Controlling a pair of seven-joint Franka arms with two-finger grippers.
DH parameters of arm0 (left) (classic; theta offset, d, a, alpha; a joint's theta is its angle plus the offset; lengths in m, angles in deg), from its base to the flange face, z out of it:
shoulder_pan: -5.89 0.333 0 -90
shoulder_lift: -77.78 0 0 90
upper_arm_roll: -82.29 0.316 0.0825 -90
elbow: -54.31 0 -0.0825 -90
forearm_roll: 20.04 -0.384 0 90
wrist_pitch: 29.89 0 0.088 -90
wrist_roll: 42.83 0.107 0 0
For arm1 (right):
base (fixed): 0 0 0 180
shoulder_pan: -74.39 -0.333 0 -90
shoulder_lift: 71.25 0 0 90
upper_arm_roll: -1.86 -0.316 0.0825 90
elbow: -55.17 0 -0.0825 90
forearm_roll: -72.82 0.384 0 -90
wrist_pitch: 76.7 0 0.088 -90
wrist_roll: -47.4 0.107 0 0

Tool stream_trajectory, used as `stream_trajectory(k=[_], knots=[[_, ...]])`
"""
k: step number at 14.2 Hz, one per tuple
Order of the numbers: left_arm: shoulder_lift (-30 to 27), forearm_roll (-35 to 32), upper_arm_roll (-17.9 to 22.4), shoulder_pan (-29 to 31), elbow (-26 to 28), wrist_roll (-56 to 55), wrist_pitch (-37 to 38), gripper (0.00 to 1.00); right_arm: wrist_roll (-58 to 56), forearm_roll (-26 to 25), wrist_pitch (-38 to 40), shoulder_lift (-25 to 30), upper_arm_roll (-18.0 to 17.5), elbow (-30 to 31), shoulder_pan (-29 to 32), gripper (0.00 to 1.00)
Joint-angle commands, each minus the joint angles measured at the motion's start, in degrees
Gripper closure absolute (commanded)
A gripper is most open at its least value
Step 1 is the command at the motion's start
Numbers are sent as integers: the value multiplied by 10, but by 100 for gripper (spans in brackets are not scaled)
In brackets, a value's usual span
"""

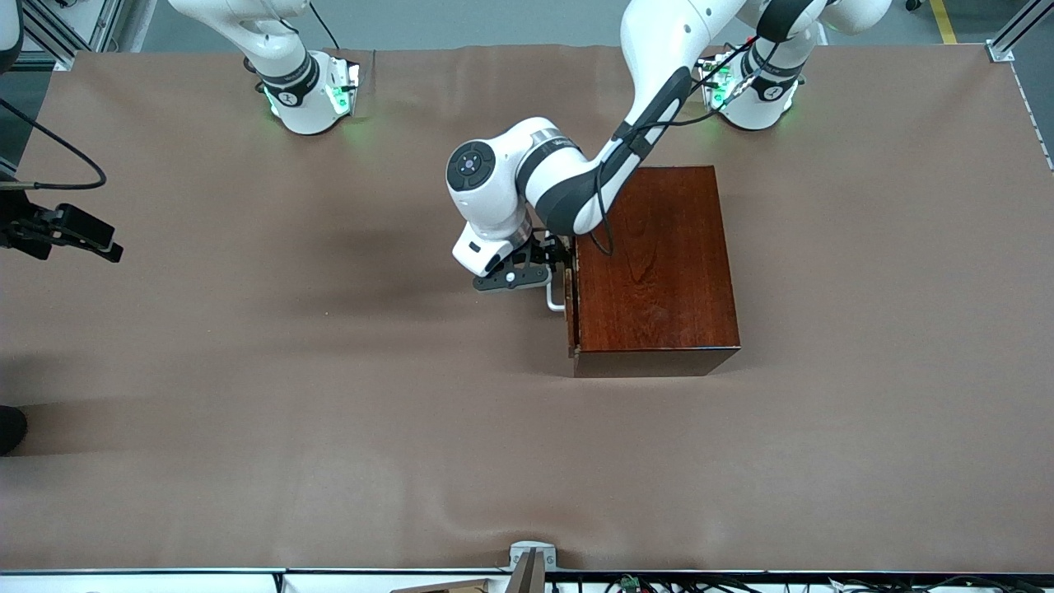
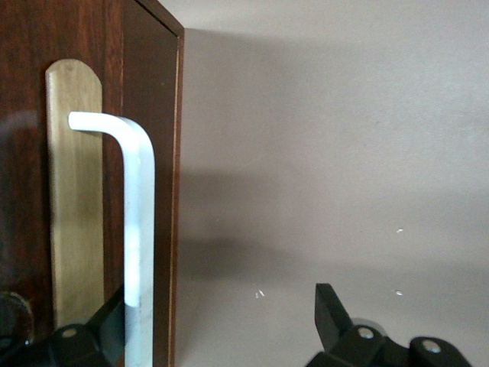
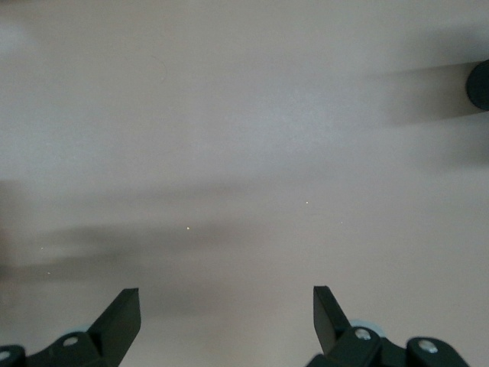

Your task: Open drawer, take yellow block, close drawer

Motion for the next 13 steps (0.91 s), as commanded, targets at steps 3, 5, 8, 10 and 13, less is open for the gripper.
stream_trajectory(k=[3, 5, 8, 10, 13], knots=[[17, -10, -1, -14, -23, -43, -15, 0, 5, 6, 5, 9, -7, 3, 8, 0], [17, -9, -3, -14, -23, -51, -21, 0, 5, 6, 5, 9, -7, 3, 8, 0], [17, -9, -5, -14, -23, -56, -39, 0, 5, 6, 5, 9, -7, 3, 8, 0], [18, -8, -5, -14, -23, -70, -60, 0, 5, 6, 5, 9, -7, 3, 8, 0], [24, -8, -5, -14, -23, -71, -85, 0, 5, 6, 5, 9, -7, 3, 8, 0]])
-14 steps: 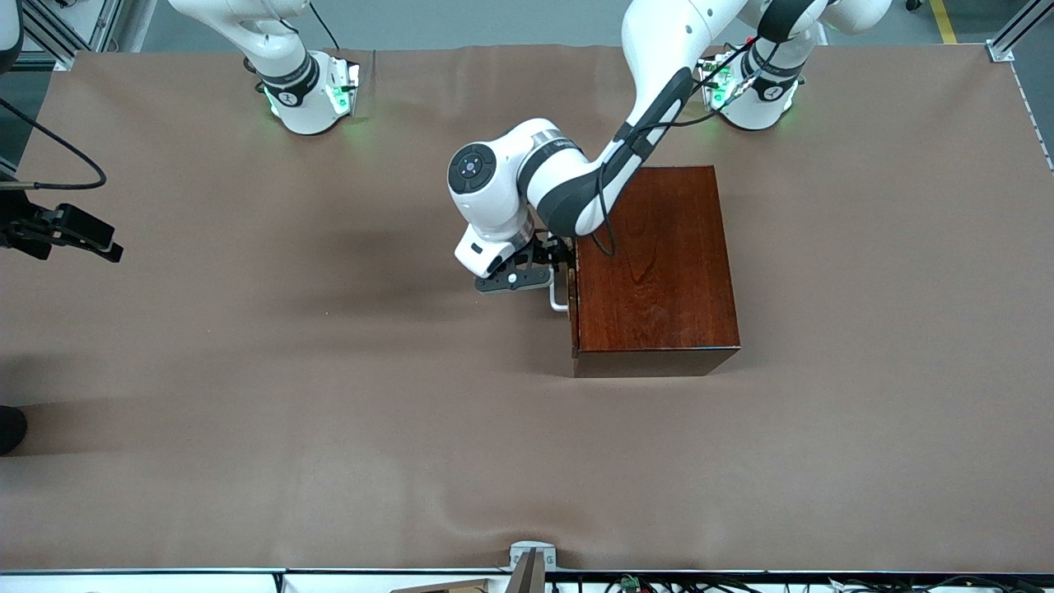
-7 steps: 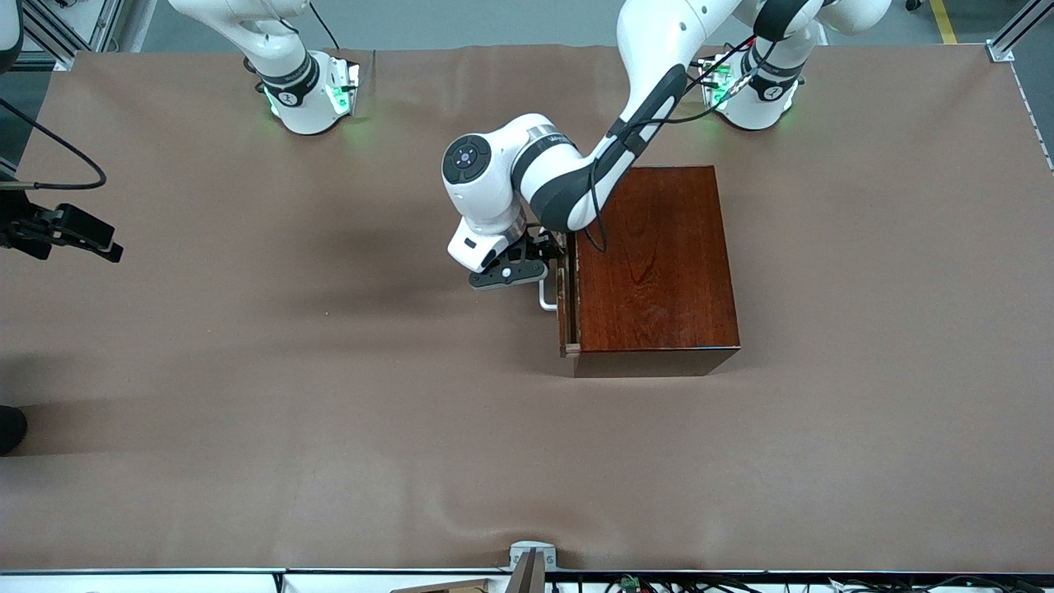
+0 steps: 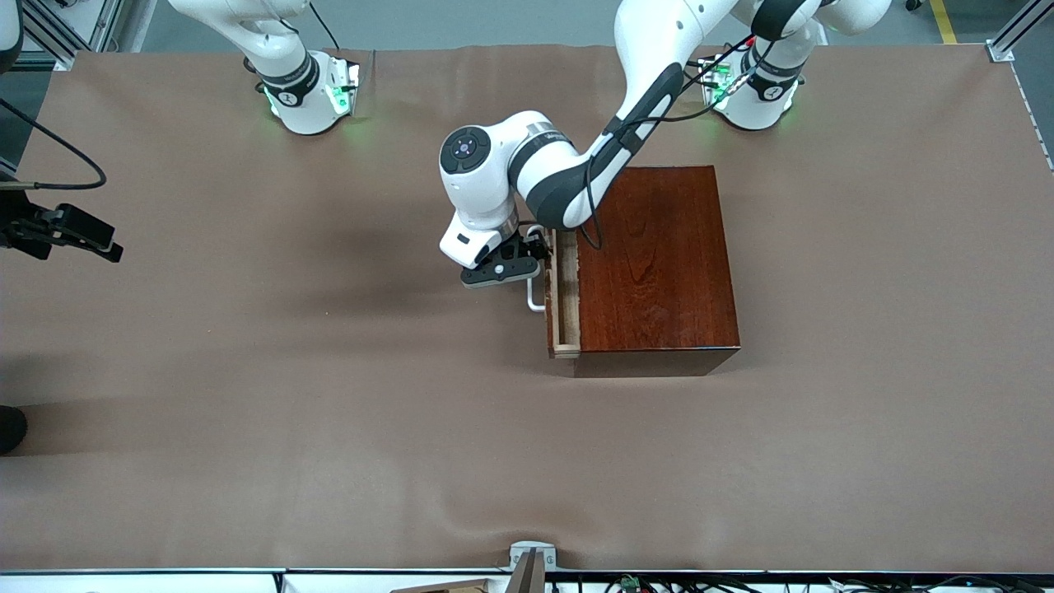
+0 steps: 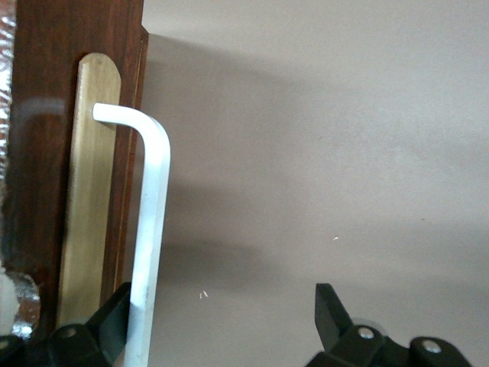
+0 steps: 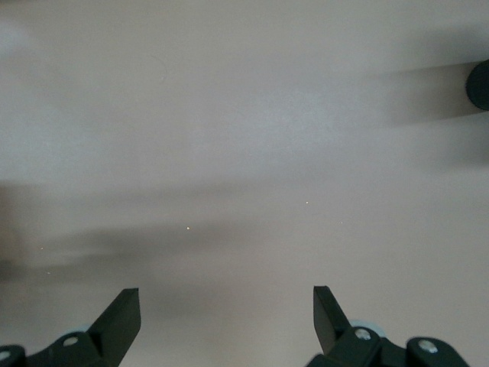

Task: Open drawer, take yellow block, close drawer
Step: 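Pull the drawer open by its handle with the left gripper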

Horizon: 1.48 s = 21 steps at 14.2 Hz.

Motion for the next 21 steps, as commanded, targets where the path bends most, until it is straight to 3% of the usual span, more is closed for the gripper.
stream_trajectory(k=[1, 21], knots=[[22, -8, -3, -4, -23, -14, -30, 0, 5, 6, 5, 9, -7, 3, 8, 0], [39, 18, -1, -10, -22, -31, -165, 0, 3, 6, 7, 9, -7, 3, 8, 0]])
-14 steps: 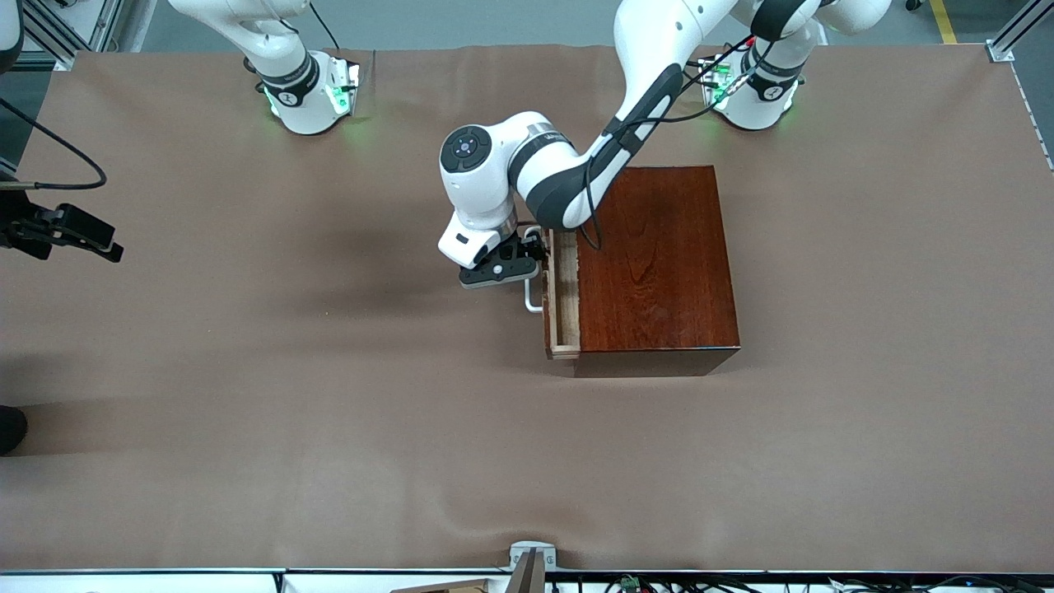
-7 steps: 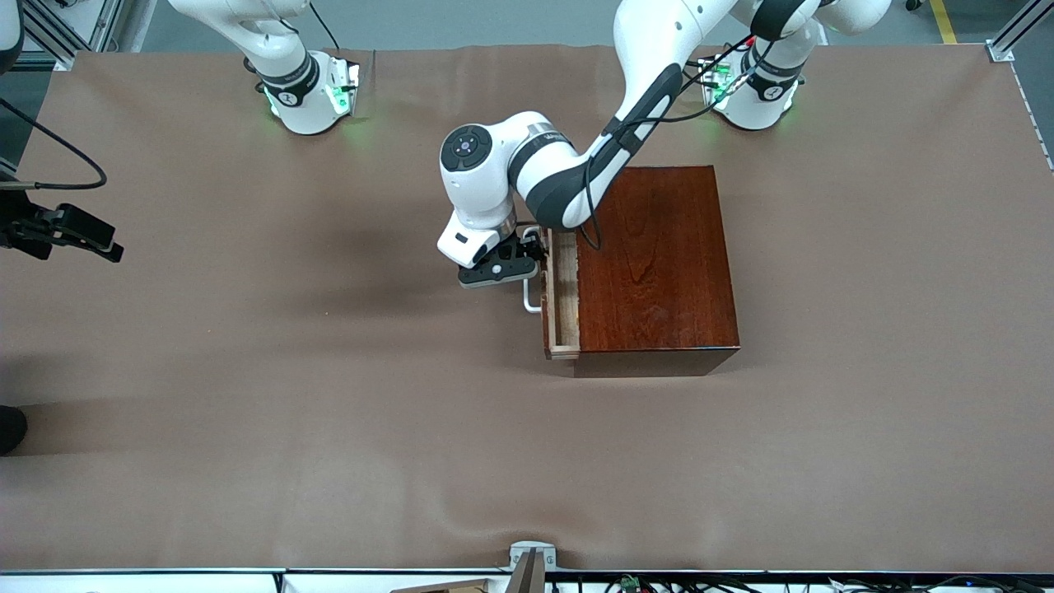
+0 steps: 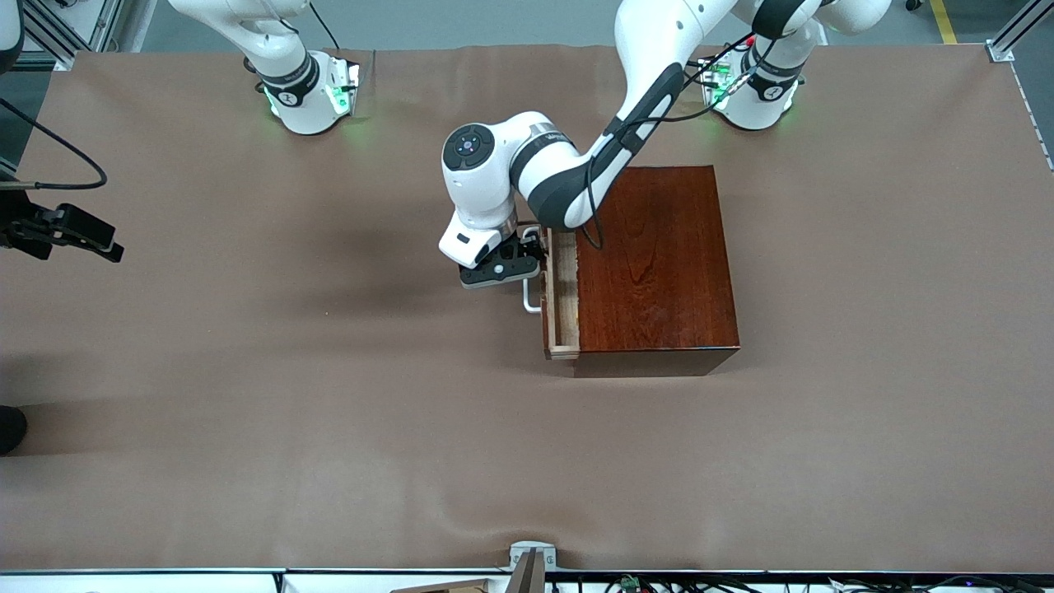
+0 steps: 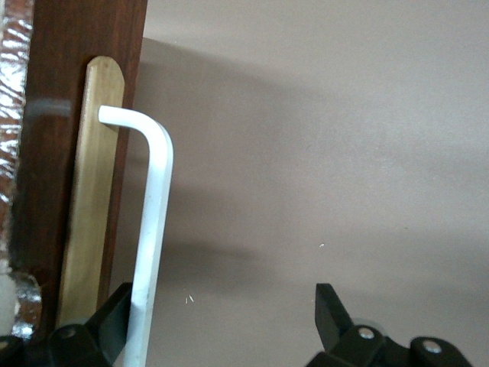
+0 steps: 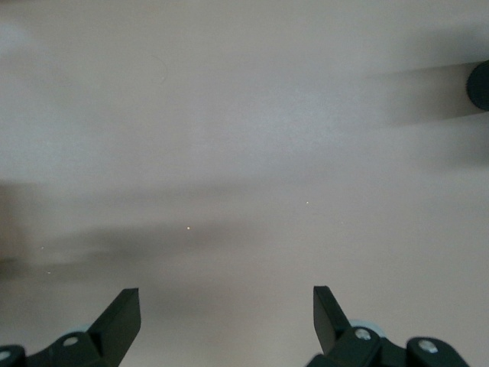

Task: Open drawer, take yellow block, close drawer
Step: 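Pull the drawer open by its handle with the left gripper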

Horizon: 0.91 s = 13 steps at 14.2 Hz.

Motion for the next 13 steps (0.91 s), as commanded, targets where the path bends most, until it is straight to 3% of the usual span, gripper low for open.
stream_trajectory(k=[1, 13], knots=[[43, 17, -5, -9, -33, -15, -144, 0, 3, 6, 9, 9, -7, 3, 8, 0], [42, 17, -4, -20, -32, -28, -175, 0, 3, 5, 18, 10, -7, 3, 8, 0]])
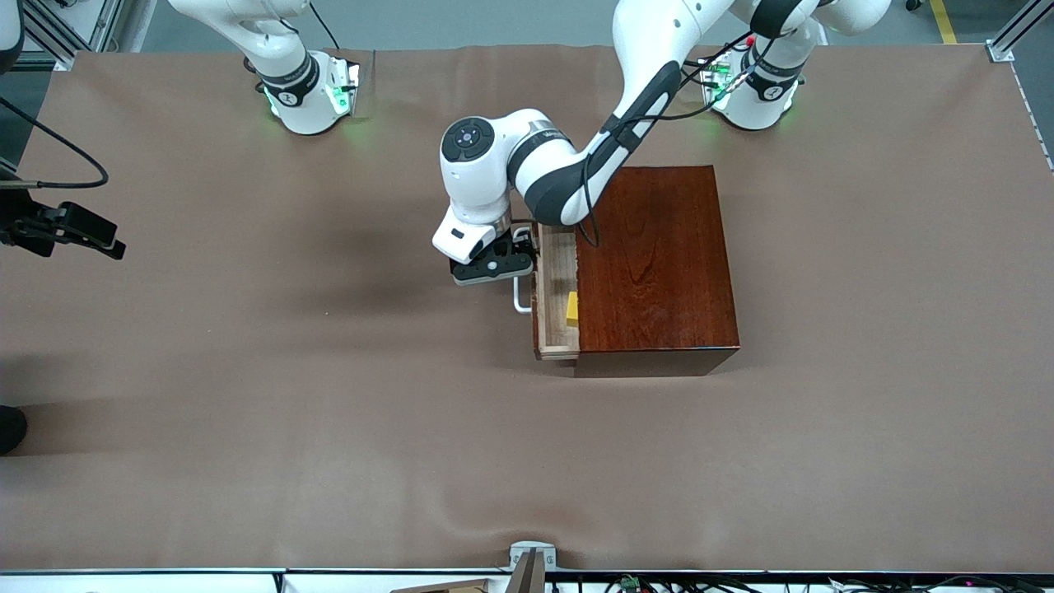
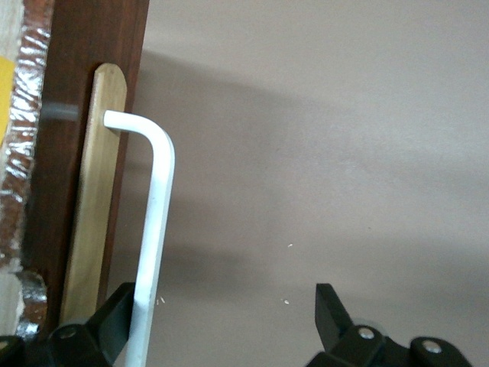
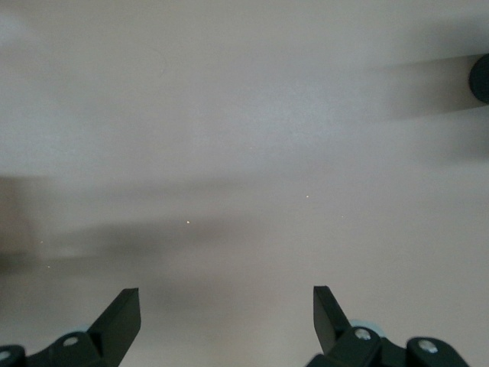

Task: Open drawer, take yellow block, close drawer
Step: 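Pull the drawer open by its handle with the left gripper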

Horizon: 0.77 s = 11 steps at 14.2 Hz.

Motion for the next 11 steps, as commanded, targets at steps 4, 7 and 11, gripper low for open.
stream_trajectory(k=[4, 7, 11], knots=[[42, 17, -4, -17, -34, -17, -134, 0, 3, 5, 11, 10, -7, 4, 8, 0], [44, 17, -4, -21, -33, -23, -161, 0, 3, 5, 12, 10, -7, 4, 8, 0], [49, 17, -4, -21, -33, -24, -185, 0, 3, 4, 13, 10, -7, 4, 8, 0]])
